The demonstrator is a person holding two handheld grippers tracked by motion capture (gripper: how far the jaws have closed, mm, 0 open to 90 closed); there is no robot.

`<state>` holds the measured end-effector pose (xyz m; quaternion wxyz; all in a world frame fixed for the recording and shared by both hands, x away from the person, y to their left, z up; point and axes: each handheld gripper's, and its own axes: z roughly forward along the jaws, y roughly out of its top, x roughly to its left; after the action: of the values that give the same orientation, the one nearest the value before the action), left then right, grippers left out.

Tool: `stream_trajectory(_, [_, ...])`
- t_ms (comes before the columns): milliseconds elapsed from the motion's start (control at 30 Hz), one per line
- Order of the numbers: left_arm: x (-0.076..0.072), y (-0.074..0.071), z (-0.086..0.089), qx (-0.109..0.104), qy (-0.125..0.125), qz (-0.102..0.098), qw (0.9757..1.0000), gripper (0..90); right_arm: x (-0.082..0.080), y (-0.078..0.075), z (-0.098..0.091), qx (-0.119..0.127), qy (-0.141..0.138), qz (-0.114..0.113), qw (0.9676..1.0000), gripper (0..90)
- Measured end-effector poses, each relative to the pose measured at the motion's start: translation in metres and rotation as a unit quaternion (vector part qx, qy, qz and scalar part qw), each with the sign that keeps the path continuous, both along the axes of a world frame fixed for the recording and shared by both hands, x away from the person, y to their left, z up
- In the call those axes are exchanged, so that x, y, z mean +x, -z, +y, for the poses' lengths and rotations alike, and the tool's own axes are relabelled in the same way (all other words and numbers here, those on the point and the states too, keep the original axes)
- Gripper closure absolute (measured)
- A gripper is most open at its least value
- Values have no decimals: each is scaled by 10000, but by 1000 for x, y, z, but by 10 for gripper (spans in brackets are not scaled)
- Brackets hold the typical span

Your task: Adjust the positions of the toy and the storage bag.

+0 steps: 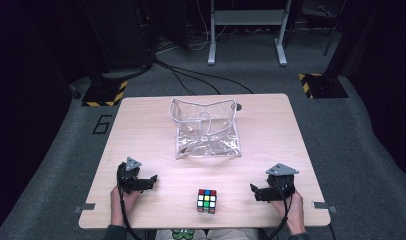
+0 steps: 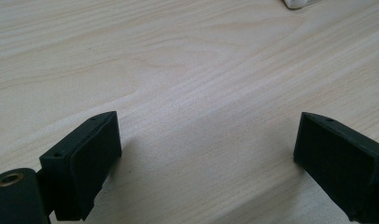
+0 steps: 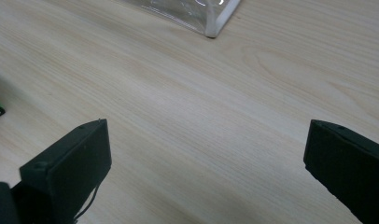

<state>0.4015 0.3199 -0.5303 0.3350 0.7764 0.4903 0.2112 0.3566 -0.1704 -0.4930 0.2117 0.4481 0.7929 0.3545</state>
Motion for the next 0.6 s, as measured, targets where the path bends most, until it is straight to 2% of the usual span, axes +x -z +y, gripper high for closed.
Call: stream_trajectory(600, [0,0,0,3,2,1,10000,71,-5,-11,39,-64,-598,-39,9982,1])
